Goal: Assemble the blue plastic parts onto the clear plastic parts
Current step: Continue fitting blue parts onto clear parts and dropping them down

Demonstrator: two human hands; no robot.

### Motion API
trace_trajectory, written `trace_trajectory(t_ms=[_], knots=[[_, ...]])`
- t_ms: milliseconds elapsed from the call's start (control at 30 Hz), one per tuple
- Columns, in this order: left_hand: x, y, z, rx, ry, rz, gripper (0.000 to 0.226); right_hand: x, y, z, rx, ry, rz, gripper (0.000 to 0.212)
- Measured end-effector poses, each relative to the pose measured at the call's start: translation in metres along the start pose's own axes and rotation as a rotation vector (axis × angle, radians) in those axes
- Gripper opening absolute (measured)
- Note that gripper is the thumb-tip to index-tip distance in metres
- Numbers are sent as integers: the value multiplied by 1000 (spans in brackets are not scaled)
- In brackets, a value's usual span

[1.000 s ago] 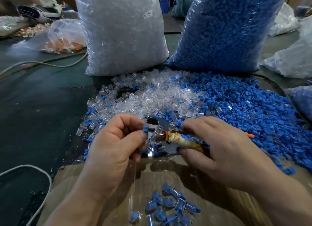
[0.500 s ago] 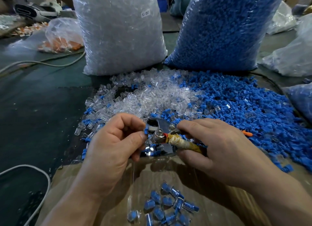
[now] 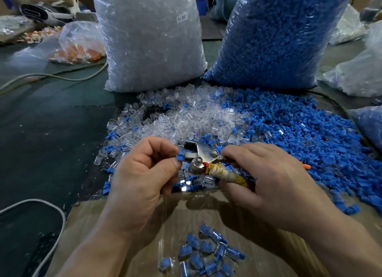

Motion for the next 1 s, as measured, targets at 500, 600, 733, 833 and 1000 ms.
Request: trace_trajectory(t_ms=[500, 600, 733, 833, 1000], knots=[[4, 4, 9, -19, -63, 37, 14, 5, 2, -26, -104, 178, -87, 62], [2, 8, 12, 49, -82, 69, 16, 11, 9, -33, -186, 244, 43, 67], [-2, 10, 17, 188, -113, 22, 22, 14, 16, -29, -223, 210, 84, 61], [-3, 11, 16, 327, -74, -24, 17, 10, 10, -7, -130, 101, -74, 48], [-9, 25, -3, 509, 78, 60, 15, 4, 9, 27, 37, -131, -187, 24]])
Point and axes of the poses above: each hand's wrist, its own x-axis towards the middle knuckle, its own y-axis out of the palm, z = x × y, the point moved 6 cm from there along x, towards the middle knuckle, and after that the axes turned 5 degrees about y, right-handed, at the moved point
